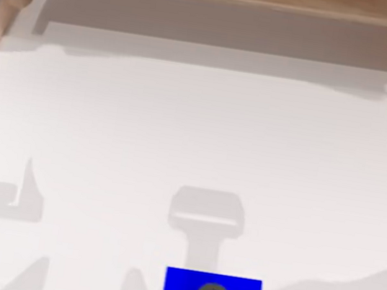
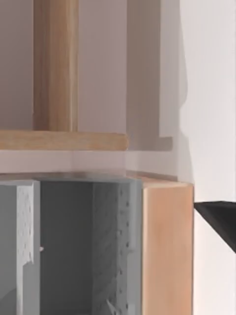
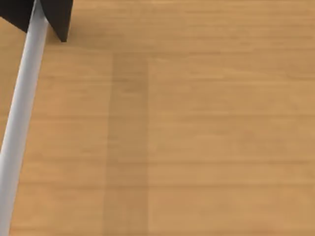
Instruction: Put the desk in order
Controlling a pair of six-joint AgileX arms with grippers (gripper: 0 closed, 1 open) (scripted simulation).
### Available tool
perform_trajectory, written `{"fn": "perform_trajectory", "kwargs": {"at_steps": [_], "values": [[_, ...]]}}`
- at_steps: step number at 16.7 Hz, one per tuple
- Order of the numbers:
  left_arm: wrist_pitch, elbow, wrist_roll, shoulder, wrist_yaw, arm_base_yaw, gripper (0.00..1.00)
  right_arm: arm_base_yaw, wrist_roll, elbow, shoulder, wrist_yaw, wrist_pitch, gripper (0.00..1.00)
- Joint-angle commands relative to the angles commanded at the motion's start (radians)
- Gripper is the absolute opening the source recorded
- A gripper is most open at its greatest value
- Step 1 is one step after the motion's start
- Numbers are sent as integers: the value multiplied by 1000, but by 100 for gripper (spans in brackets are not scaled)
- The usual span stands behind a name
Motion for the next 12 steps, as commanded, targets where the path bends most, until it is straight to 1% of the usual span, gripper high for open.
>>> {"fn": "perform_trajectory", "kwargs": {"at_steps": [3,8,12], "values": [[0,0,0,0,0,0,100,23,0,105,45,23,-61,0],[0,0,0,0,0,0,100,29,1,123,55,28,-75,0],[0,0,0,0,0,0,100,29,1,123,55,28,-75,30]]}}
